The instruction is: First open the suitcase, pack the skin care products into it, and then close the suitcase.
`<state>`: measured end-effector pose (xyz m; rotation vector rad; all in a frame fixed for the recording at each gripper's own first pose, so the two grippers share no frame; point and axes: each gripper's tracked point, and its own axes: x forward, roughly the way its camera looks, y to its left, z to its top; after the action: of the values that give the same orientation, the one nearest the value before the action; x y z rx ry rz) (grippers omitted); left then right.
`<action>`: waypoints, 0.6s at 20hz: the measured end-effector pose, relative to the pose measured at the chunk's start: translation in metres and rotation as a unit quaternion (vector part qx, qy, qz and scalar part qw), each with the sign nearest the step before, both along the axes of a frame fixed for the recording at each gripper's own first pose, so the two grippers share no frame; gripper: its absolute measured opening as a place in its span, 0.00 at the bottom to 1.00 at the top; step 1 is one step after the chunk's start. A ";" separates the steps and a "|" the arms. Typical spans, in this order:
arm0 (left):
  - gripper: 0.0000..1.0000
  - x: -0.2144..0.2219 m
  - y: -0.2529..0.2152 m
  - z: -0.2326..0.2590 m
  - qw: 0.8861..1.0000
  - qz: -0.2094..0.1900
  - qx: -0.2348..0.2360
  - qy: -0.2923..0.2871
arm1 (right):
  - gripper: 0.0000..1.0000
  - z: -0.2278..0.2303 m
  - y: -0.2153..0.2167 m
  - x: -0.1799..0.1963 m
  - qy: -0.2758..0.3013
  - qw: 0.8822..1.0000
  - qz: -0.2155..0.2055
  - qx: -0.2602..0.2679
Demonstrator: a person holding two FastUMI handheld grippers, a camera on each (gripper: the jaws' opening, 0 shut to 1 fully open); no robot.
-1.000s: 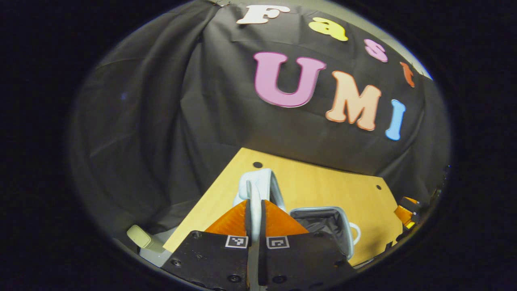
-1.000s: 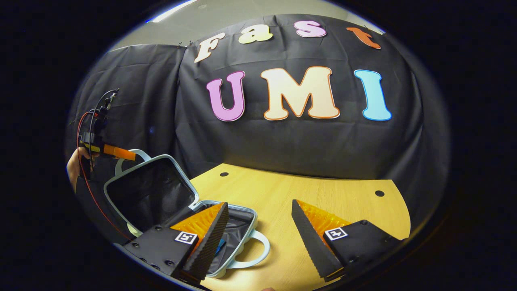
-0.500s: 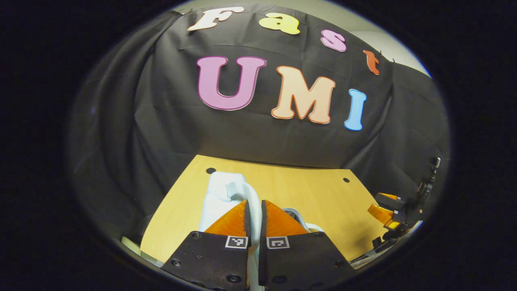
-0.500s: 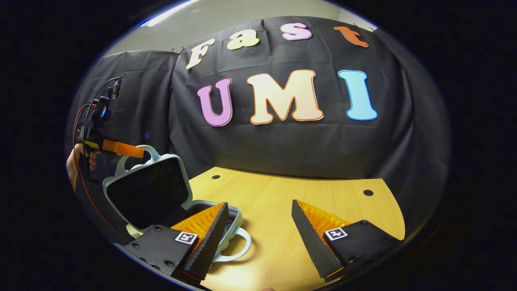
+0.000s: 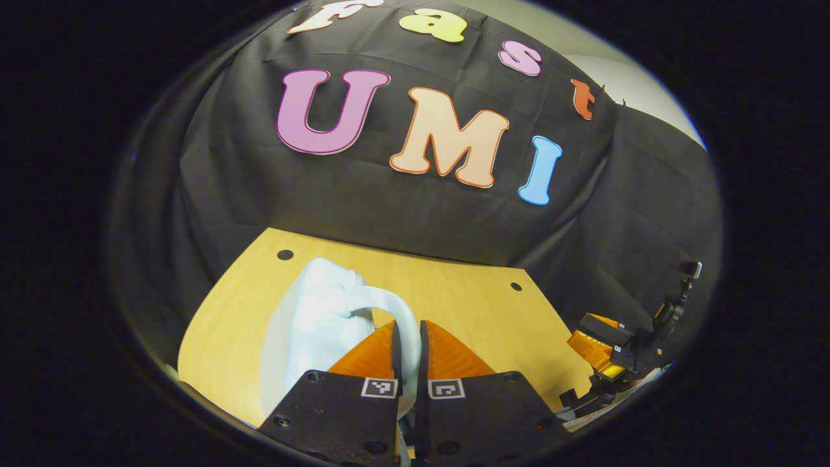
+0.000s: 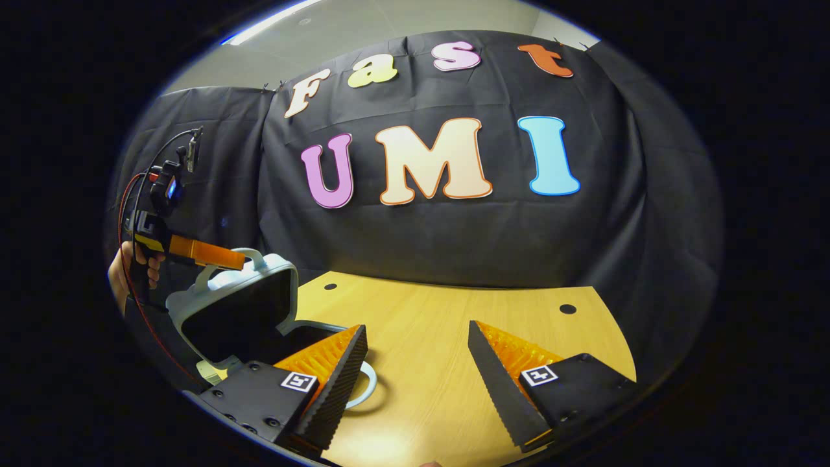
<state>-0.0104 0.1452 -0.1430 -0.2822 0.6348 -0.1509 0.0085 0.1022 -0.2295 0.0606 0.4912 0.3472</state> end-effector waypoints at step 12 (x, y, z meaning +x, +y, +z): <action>0.04 -0.003 -0.113 -0.105 0.993 -0.064 0.043 0.092 | 0.98 -0.004 -0.085 -0.017 0.011 0.998 -0.062 -0.029</action>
<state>-0.0137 0.0326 -0.2479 -0.1730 0.8416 -0.2209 -0.0082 0.0176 -0.2334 0.0378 0.5164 0.2101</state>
